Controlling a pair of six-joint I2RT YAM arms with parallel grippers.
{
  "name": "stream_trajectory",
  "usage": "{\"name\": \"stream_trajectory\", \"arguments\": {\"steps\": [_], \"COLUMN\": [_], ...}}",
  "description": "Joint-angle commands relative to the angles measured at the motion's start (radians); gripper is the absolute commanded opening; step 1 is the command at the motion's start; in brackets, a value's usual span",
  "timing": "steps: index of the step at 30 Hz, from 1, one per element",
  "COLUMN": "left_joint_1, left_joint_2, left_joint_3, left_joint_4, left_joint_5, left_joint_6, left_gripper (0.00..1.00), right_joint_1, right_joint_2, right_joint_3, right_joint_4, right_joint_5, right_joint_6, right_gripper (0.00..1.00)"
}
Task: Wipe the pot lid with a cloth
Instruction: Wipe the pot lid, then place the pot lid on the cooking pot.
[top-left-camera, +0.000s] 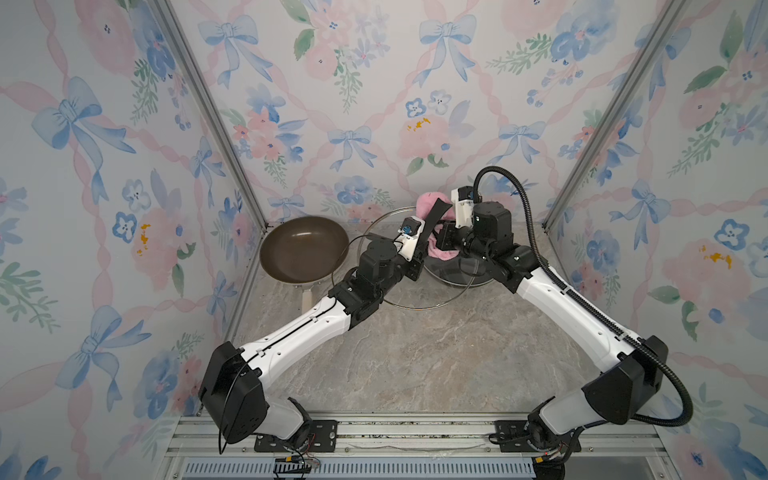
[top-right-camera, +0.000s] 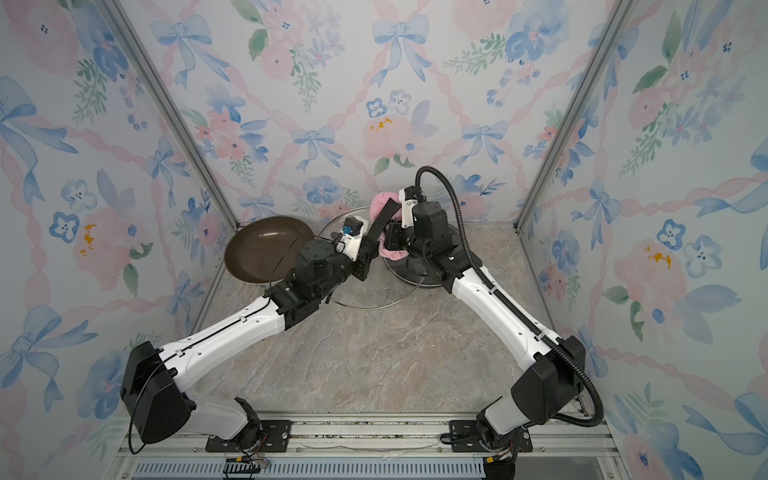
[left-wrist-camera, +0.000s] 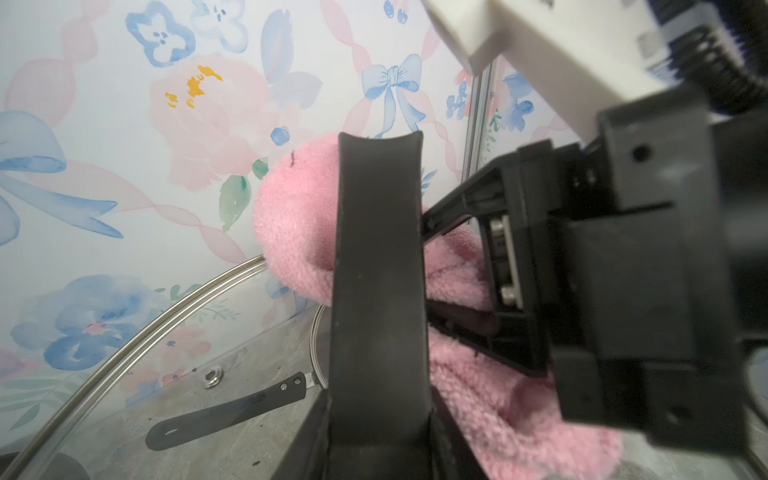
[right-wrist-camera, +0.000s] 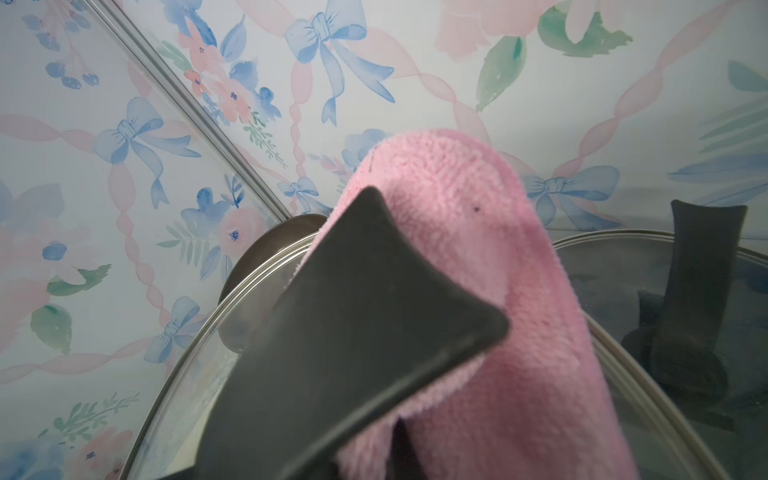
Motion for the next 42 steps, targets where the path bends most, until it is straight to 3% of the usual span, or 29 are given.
{"name": "stream_trajectory", "arguments": {"steps": [1, 16, 24, 33, 38, 42], "left_joint_1": [-0.009, -0.02, 0.005, 0.344, 0.568, 0.664], "left_joint_2": [-0.078, -0.176, -0.218, -0.159, -0.024, 0.102], "left_joint_3": [0.03, -0.046, -0.074, -0.074, -0.089, -0.062], "left_joint_4": [0.248, 0.256, 0.211, 0.125, 0.174, 0.241], "left_joint_5": [0.053, 0.07, -0.087, -0.071, 0.028, 0.038], "left_joint_6": [0.037, 0.073, 0.13, -0.026, -0.124, -0.123], "left_gripper": [0.0, 0.0, 0.0, 0.0, 0.0, 0.0], "right_joint_1": [0.009, -0.191, -0.25, -0.33, -0.351, -0.376], "right_joint_2": [0.059, 0.096, -0.029, -0.304, -0.467, -0.577], "right_joint_3": [0.027, -0.03, -0.095, -0.306, -0.42, -0.477], "right_joint_4": [0.027, 0.078, 0.077, -0.001, -0.089, -0.151], "right_joint_5": [-0.033, 0.031, 0.088, 0.162, 0.233, 0.271], "right_joint_6": [-0.025, -0.002, 0.004, 0.034, 0.048, 0.071], "right_gripper": [0.0, 0.0, 0.0, 0.0, 0.0, 0.0]}}
